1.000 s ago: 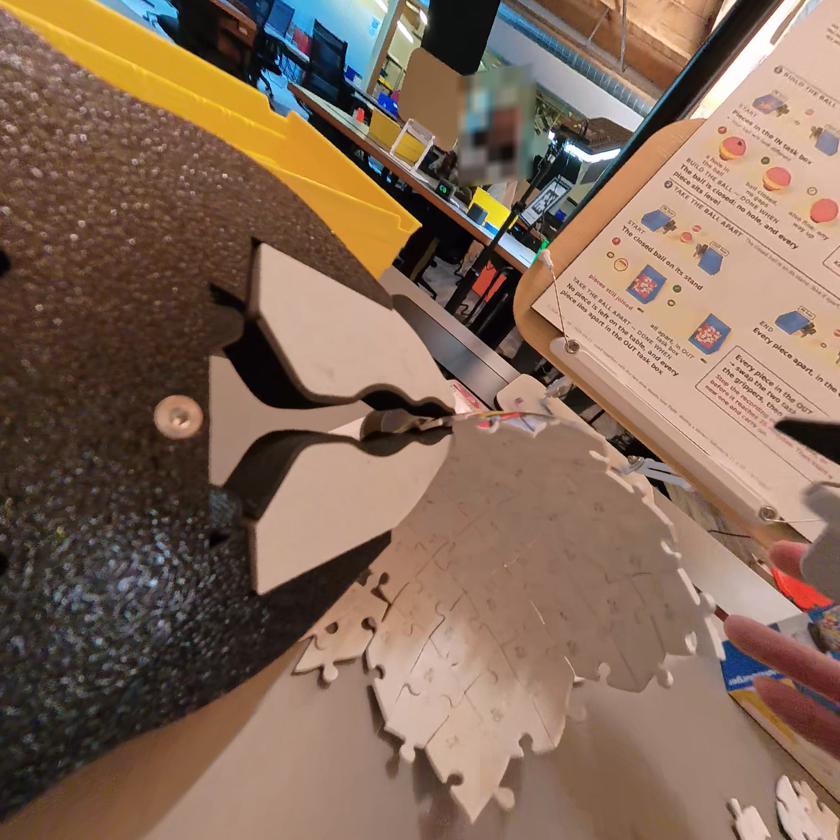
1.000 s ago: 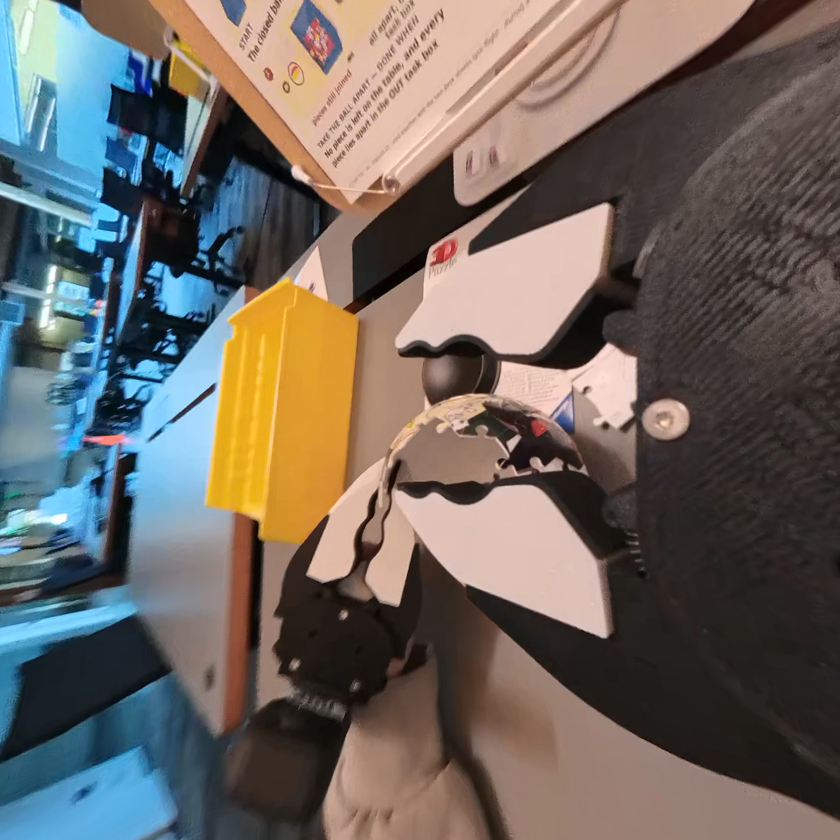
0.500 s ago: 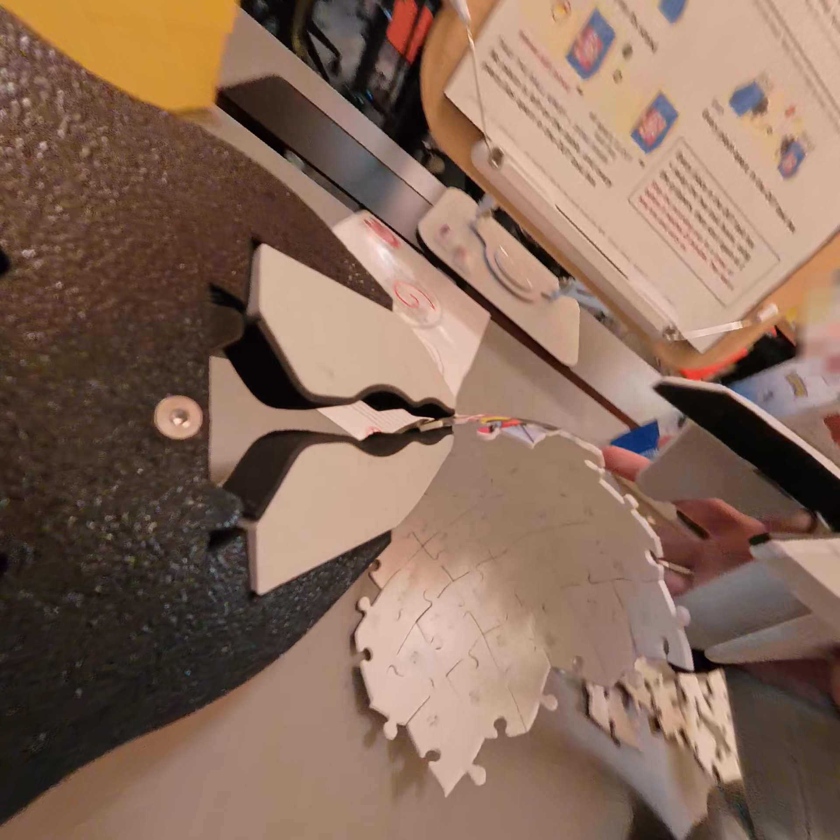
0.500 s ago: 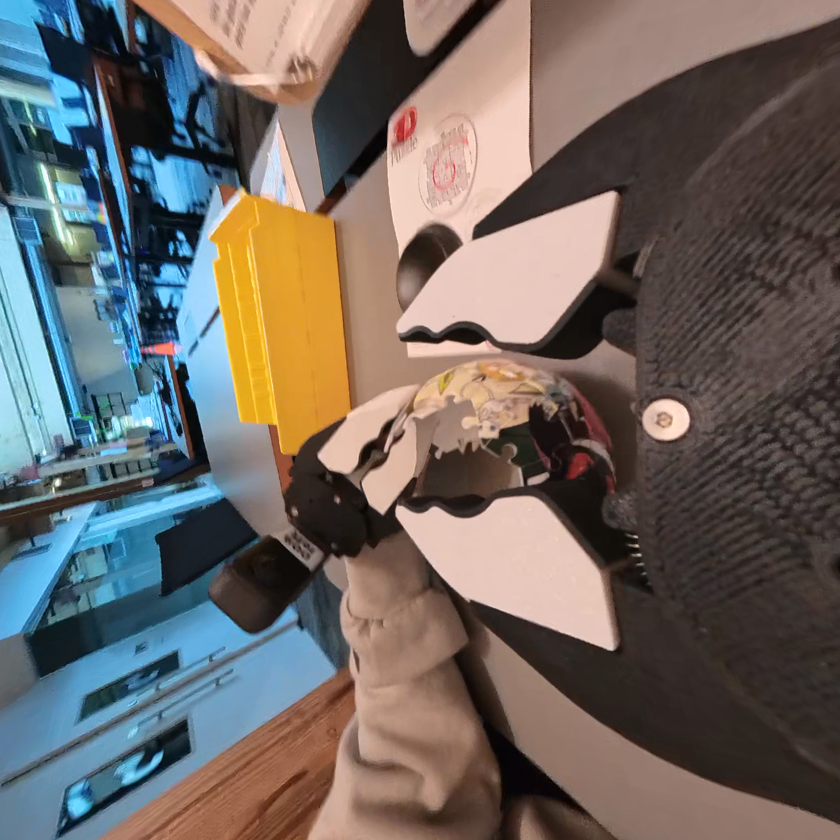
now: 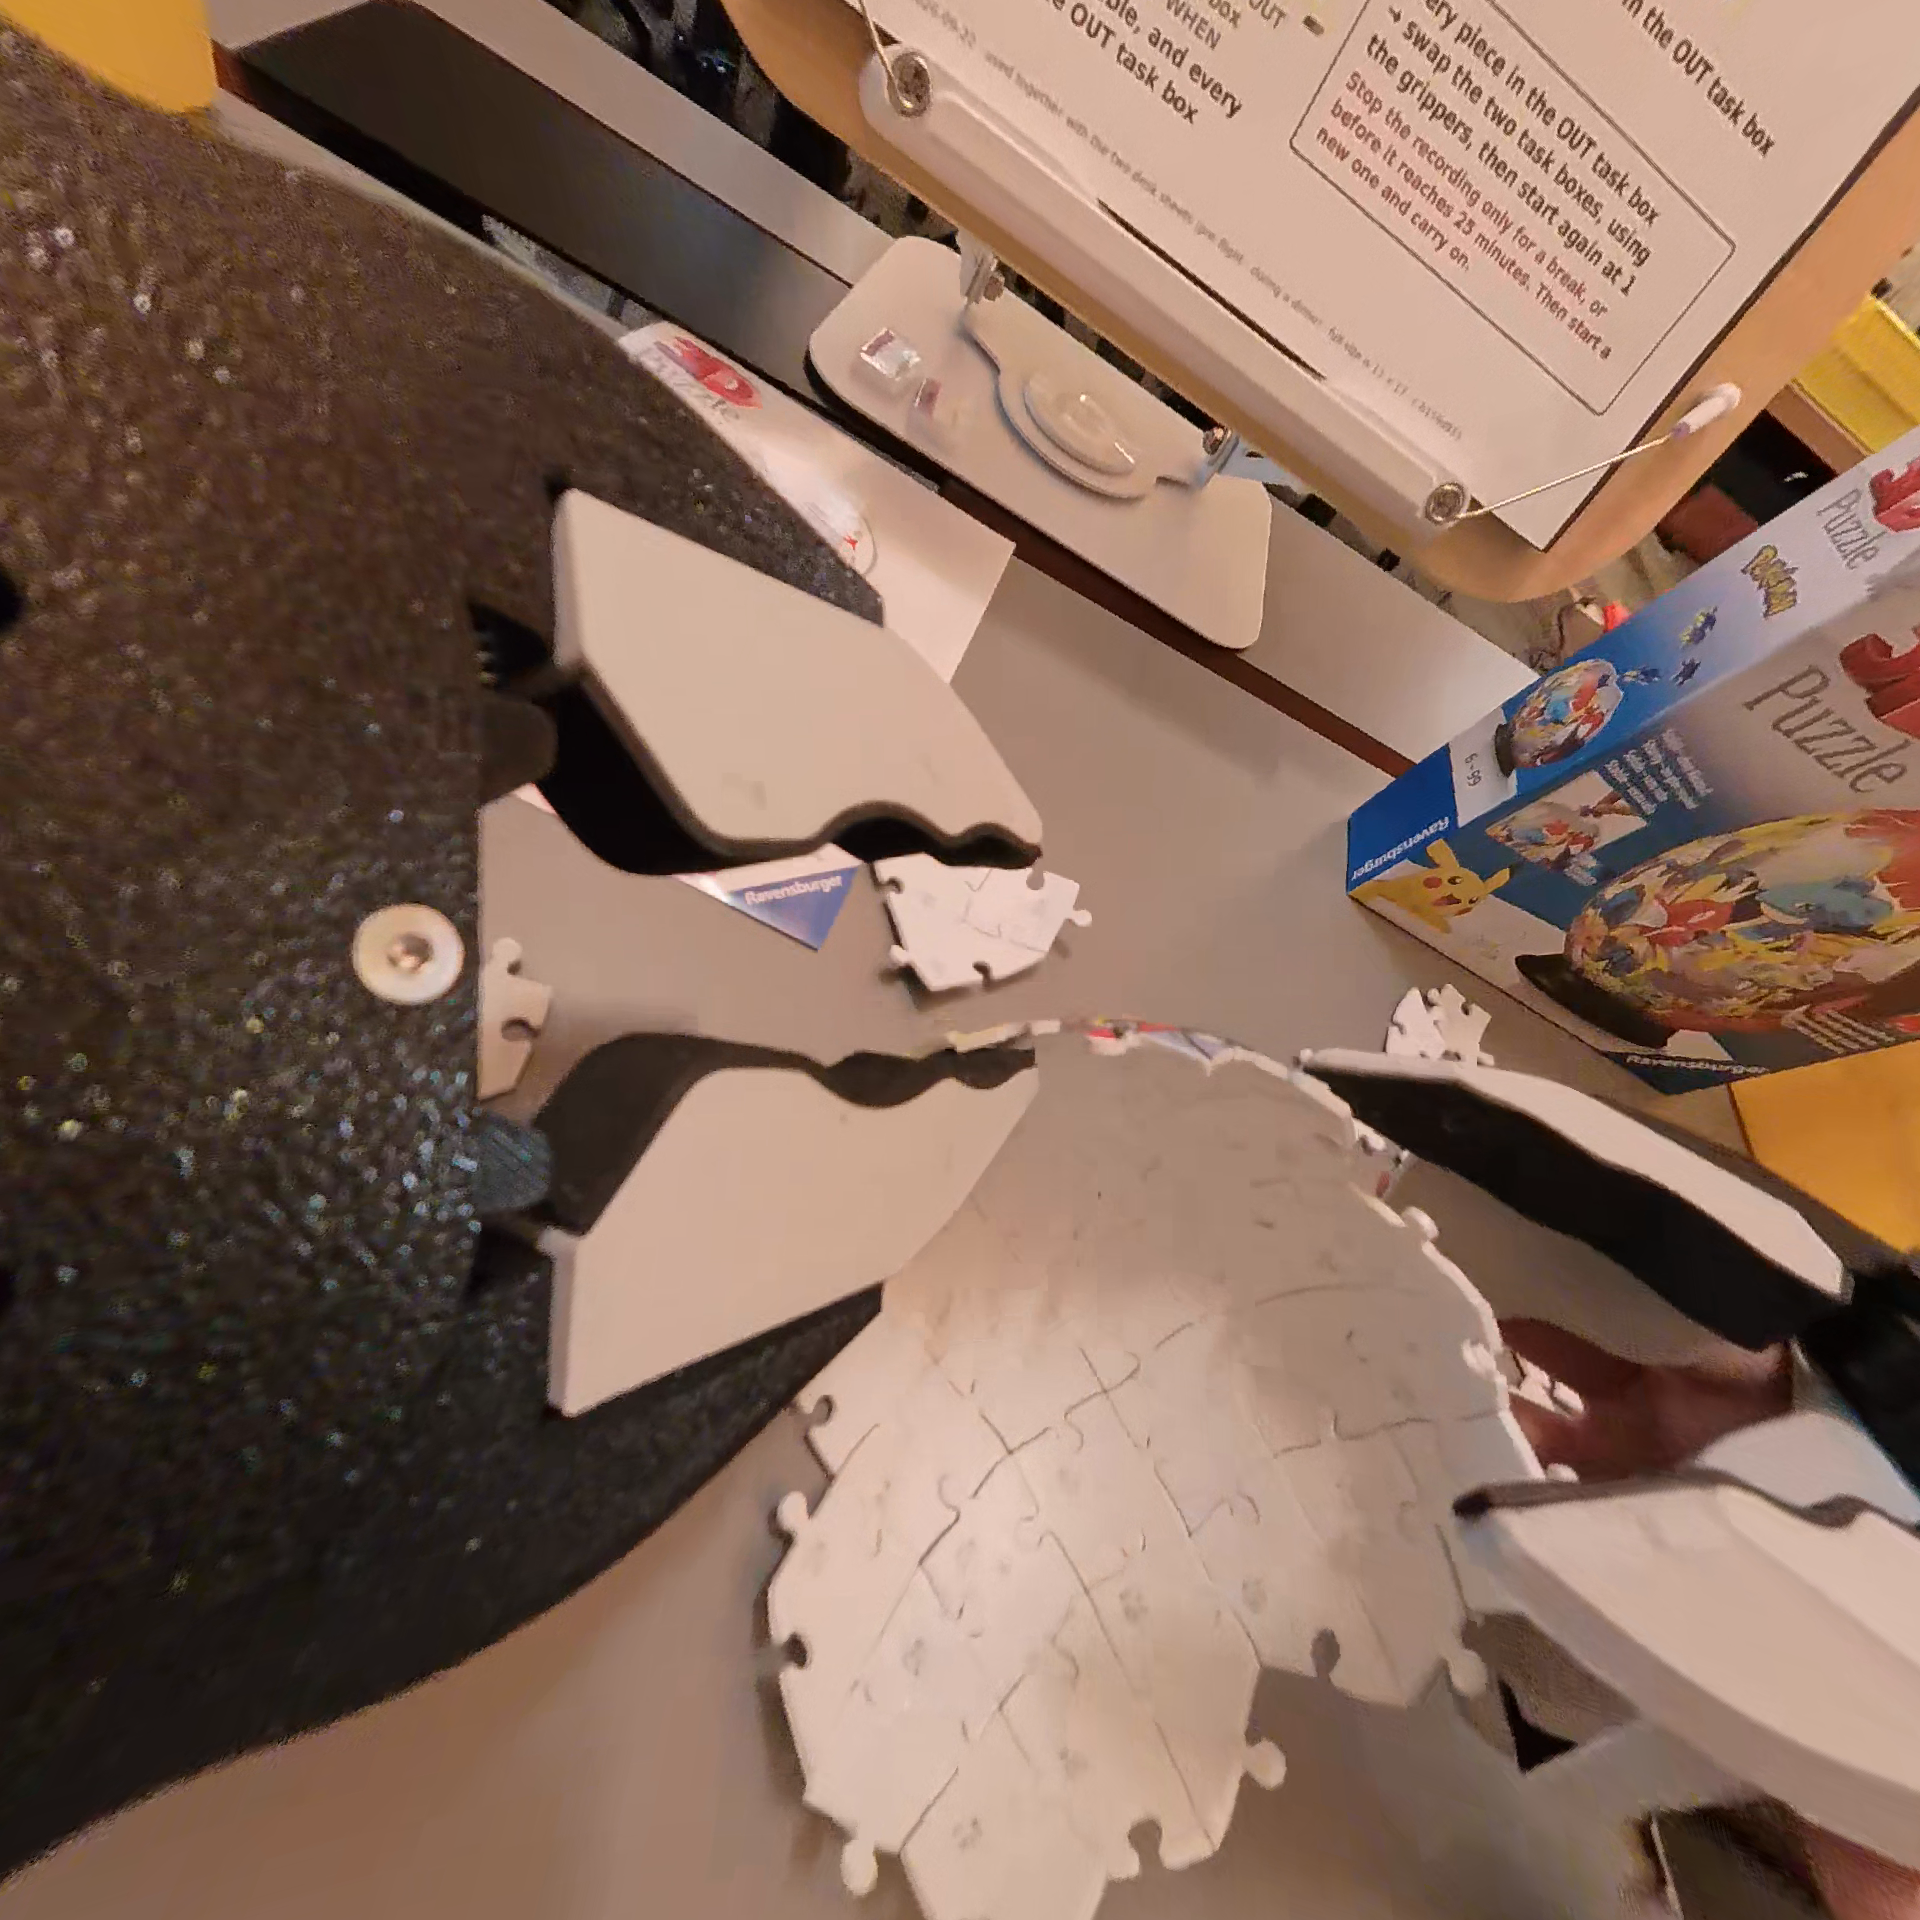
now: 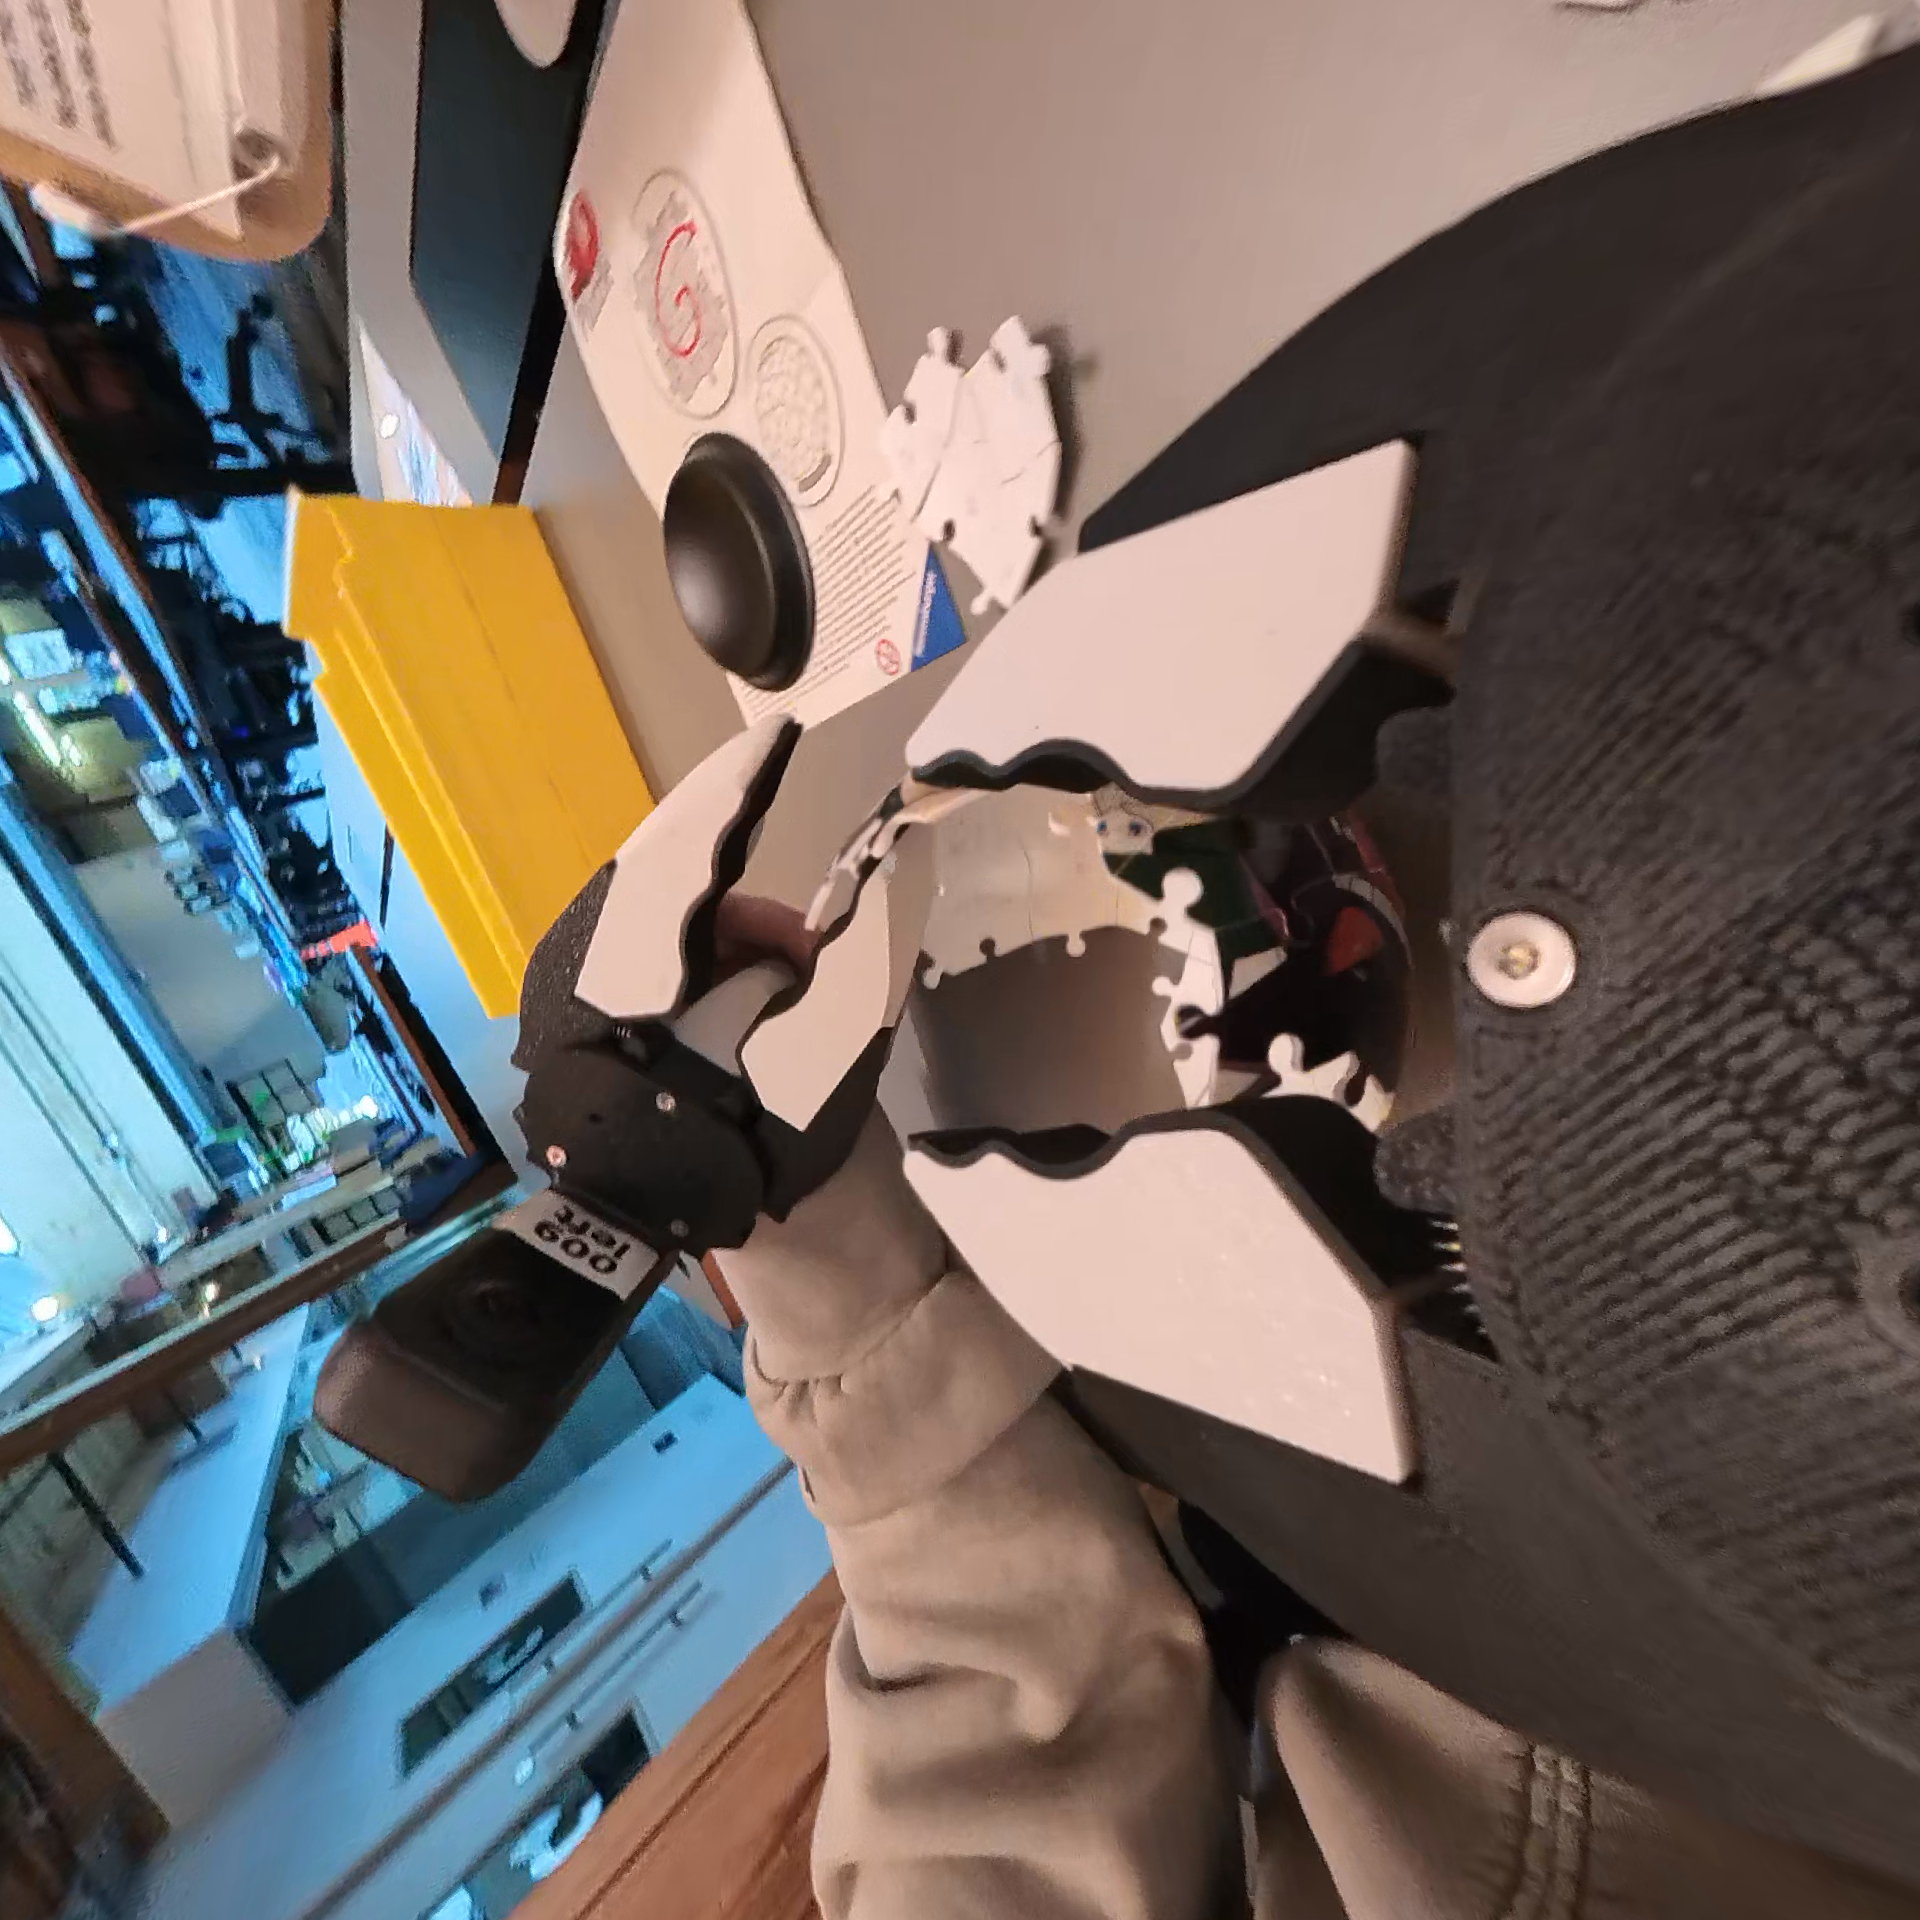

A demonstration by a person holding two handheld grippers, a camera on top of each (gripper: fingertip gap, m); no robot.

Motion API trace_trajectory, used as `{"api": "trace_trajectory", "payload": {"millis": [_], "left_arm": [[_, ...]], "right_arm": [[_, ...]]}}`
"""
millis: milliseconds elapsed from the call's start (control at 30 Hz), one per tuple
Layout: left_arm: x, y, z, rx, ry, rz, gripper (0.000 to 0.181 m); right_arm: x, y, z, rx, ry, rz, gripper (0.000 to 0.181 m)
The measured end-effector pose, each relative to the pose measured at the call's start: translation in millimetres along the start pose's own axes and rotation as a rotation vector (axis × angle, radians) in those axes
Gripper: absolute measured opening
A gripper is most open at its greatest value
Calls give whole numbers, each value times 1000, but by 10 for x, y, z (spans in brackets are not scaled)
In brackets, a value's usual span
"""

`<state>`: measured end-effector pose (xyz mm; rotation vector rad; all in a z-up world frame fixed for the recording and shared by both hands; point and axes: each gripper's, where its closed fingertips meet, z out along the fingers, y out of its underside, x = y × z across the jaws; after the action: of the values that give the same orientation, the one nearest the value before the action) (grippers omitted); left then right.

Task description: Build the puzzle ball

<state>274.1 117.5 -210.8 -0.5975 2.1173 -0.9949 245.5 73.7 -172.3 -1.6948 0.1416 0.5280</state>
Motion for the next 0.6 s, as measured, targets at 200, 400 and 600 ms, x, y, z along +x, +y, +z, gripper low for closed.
{"api": "trace_trajectory", "payload": {"millis": [200, 400, 600], "left_arm": [[186, -84, -29, -2, 9, -32, 51], [315, -87, -44, -38, 95, -84, 80], [490, -169, -15, -24, 301, -165, 100]], "right_arm": [[-76, 204, -136, -36, 116, 41, 64], [-306, 459, -236, -102, 144, 15, 69], [-472, 719, -294, -168, 169, 29, 71]]}}
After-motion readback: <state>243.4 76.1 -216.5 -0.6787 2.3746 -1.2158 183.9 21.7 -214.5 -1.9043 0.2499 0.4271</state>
